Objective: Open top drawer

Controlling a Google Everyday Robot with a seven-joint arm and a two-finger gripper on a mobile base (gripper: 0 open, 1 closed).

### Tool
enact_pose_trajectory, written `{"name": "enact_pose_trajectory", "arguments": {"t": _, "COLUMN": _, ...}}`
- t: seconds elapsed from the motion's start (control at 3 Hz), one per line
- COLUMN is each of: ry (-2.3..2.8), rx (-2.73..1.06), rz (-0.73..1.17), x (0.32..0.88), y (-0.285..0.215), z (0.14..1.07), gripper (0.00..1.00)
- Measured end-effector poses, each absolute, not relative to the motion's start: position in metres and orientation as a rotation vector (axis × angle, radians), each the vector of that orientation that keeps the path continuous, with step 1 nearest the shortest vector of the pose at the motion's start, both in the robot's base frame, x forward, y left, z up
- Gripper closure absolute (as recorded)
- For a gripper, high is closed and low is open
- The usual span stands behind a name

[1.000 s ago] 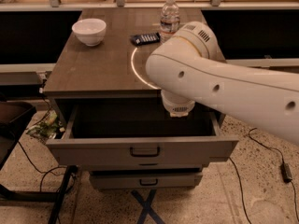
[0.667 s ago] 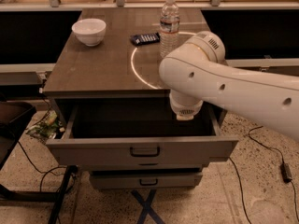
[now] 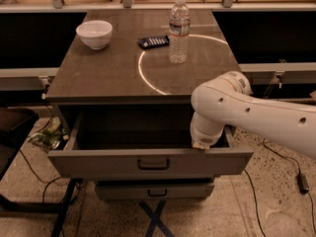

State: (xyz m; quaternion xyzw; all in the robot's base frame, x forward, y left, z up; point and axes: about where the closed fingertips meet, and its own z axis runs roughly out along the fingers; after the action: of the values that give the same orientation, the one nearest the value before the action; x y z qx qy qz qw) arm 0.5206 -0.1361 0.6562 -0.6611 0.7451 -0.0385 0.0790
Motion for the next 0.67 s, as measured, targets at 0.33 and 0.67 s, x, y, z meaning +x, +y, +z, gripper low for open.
{"name": "enact_pose_trajectory", "arguments": {"t": 0.33, "ry": 2.23, "rx": -1.979, "rz": -0.115, "x": 0.521, "y": -0.136, "z": 0.658, "gripper": 1.0}}
{"name": "enact_pose_trajectory", "arguments": {"t": 0.67, "ry": 2.24, "rx": -2.051, "rz": -0.048, "x": 0.498, "y": -0.131, "z": 0.658, "gripper": 1.0}}
